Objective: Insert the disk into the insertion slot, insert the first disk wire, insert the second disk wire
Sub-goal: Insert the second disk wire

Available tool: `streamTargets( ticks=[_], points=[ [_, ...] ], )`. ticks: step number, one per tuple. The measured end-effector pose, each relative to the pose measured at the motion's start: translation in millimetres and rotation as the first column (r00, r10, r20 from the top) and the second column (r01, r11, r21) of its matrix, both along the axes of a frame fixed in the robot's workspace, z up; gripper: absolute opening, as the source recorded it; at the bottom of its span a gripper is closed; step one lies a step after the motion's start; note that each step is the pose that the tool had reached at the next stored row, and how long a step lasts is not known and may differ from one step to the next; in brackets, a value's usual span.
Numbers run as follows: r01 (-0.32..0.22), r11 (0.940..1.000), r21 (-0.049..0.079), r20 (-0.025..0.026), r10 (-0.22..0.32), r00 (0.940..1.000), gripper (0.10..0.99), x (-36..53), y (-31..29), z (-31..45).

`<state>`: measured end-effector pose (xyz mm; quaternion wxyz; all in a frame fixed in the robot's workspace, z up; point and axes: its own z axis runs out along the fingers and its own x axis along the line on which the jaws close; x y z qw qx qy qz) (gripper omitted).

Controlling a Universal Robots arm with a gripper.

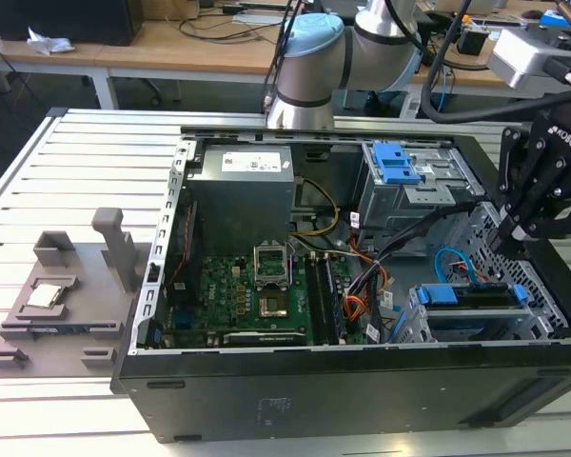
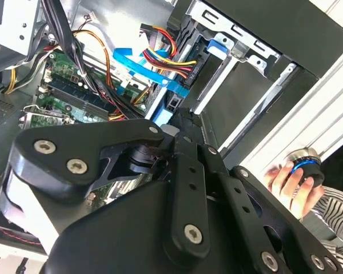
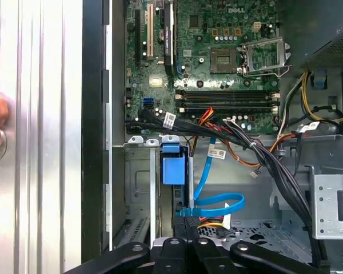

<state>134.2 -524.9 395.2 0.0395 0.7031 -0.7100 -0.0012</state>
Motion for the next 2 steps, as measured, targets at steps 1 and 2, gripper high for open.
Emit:
streamTargets(
  ticks=[1, 2],
  points=[
    [0.000, 1.0000, 0.000, 0.0000, 0.000, 1.0000, 0.106, 0.0, 0.0, 0.1],
    [0.000, 1.0000, 0.000, 0.0000, 0.000, 1.0000, 0.106, 0.0, 0.0, 0.2]
  ],
)
